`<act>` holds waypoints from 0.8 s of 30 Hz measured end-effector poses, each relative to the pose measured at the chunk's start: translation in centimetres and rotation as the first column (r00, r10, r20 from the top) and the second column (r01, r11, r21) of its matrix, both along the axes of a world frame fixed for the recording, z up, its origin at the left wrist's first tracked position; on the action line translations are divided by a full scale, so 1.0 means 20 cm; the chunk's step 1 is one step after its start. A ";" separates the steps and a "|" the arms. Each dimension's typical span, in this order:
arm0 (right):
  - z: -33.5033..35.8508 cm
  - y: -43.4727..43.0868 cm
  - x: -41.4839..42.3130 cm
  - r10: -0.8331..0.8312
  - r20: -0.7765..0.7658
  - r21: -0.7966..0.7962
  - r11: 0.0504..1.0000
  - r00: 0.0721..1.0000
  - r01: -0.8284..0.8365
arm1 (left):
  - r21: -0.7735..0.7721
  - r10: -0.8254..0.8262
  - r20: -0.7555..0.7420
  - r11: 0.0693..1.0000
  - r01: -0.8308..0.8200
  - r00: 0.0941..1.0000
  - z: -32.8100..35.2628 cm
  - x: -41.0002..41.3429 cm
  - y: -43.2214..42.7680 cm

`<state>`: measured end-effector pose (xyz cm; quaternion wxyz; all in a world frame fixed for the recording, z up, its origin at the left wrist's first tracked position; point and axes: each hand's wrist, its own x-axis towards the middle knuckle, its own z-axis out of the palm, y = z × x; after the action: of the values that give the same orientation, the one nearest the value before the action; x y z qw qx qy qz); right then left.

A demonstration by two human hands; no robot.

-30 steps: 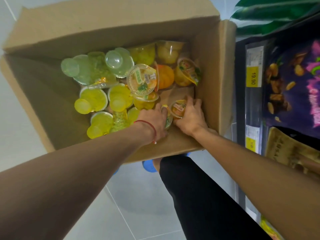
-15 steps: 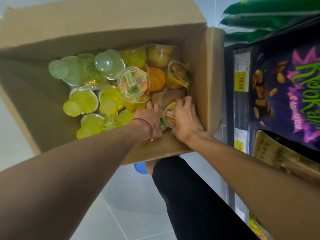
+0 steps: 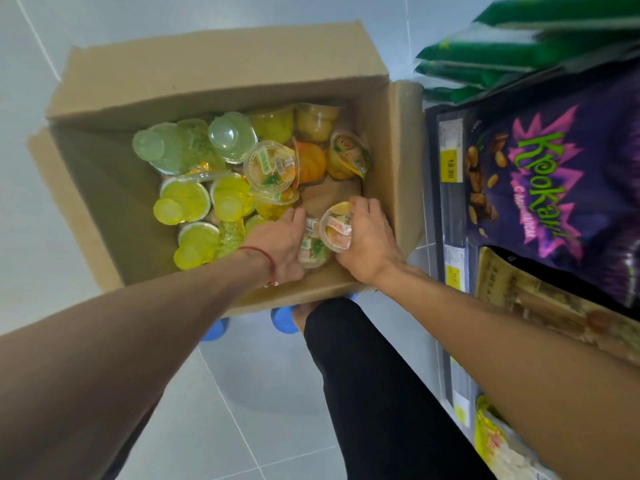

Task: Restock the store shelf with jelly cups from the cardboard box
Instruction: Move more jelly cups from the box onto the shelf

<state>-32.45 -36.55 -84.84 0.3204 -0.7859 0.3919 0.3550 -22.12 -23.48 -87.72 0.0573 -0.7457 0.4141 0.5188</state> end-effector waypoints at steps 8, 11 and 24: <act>0.54 0.13 0.00 -0.354 0.206 -0.026 0.930 0.912 0.366 | -0.193 0.165 0.112 0.971 -0.142 0.980 0.66 0.23 0.20; 0.75 0.23 0.02 -0.457 0.331 -0.055 0.864 0.825 0.501 | -0.258 0.187 0.118 0.954 -0.152 0.975 0.90 0.32 0.23; 1.71 0.78 -0.03 -0.667 0.672 0.037 0.464 0.322 0.885 | -0.493 0.059 -0.009 0.868 -0.056 0.998 1.82 0.46 0.34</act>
<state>-33.12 -20.96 -50.56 0.4175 -0.6008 0.6545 -0.1908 -12.89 -16.76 -51.34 -0.1488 -0.7494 0.5099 0.3954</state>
